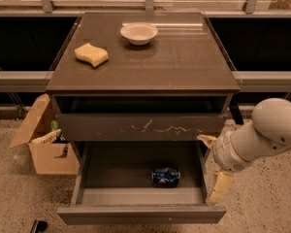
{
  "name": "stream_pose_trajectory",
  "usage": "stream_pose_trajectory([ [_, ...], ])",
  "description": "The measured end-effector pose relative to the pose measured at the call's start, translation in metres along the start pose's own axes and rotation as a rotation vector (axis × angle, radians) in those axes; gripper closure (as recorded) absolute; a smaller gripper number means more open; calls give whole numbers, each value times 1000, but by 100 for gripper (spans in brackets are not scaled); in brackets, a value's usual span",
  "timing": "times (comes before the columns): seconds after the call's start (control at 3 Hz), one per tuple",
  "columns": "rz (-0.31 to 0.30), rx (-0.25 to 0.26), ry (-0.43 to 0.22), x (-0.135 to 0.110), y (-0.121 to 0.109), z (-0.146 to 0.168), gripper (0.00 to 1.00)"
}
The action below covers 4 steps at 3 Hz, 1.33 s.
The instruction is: Pick pepsi can from middle drawer and place on counter
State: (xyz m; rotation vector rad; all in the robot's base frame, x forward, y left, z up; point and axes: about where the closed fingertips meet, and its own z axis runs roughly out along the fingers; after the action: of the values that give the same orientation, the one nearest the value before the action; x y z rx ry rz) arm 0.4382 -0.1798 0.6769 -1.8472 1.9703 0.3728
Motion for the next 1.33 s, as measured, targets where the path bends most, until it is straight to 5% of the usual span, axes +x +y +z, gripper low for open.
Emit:
stream_pose_trajectory([
  [0.67,49,-29,-16,52,-14,81,0],
  [1.33,106,-93,-72,74,-27,140,0],
])
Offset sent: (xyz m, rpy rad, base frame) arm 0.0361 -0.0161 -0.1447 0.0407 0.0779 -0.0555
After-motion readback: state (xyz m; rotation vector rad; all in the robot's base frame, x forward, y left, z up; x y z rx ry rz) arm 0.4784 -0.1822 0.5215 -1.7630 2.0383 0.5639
